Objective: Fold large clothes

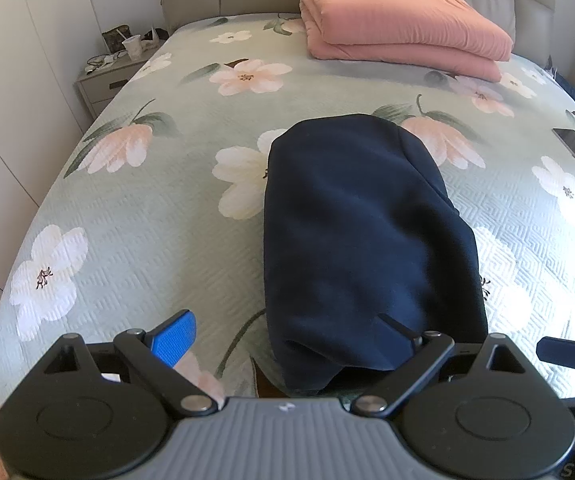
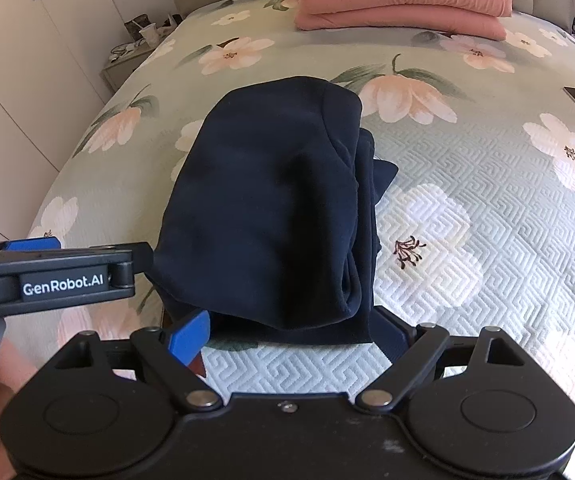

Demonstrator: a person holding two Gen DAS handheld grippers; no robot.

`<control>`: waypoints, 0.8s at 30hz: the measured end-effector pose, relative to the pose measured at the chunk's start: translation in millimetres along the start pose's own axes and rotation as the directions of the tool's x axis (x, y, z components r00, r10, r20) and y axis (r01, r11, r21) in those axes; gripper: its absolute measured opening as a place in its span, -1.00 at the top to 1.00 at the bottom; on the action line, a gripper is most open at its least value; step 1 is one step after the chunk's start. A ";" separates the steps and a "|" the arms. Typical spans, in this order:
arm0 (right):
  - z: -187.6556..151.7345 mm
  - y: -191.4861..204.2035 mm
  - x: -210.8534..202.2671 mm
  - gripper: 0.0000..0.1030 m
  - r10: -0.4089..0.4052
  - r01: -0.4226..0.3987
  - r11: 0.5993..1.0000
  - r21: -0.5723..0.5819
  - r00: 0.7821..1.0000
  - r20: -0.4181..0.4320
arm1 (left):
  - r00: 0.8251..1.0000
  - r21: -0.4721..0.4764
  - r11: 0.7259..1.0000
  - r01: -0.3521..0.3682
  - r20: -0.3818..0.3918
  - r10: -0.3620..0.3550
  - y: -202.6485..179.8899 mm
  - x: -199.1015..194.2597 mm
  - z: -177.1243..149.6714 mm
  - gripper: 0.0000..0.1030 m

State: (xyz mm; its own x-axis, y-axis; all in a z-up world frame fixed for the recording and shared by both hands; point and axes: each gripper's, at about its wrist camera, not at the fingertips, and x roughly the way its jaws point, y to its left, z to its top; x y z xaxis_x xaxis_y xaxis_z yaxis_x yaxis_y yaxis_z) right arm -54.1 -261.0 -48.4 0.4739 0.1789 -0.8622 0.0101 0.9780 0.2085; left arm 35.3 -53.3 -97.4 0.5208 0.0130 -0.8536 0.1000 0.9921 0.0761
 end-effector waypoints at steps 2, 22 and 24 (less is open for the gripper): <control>0.4 -0.4 0.2 -0.97 0.002 -0.002 1.000 0.001 1.000 0.000 | 1.000 -0.001 1.000 0.002 -0.003 -0.002 -0.1 0.6 0.0 -0.87; -3.0 0.7 10.2 -0.97 0.037 -0.038 0.999 -0.005 0.999 -0.023 | 1.000 0.018 1.000 0.001 -0.020 -0.001 -0.6 6.0 0.1 -0.87; -3.0 -1.1 12.3 -0.97 0.048 -0.048 0.999 0.010 0.998 -0.030 | 1.000 0.028 1.000 -0.011 -0.016 0.011 -2.4 5.6 -0.1 -0.87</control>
State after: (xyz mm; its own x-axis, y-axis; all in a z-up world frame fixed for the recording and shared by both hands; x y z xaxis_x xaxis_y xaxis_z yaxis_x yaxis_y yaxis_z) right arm -50.9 -259.6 -60.7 0.4475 0.2288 -0.8645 -0.0034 0.9672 0.2542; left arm 37.9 -55.6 -102.4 0.5084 0.0261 -0.8607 0.1180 0.9880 0.0997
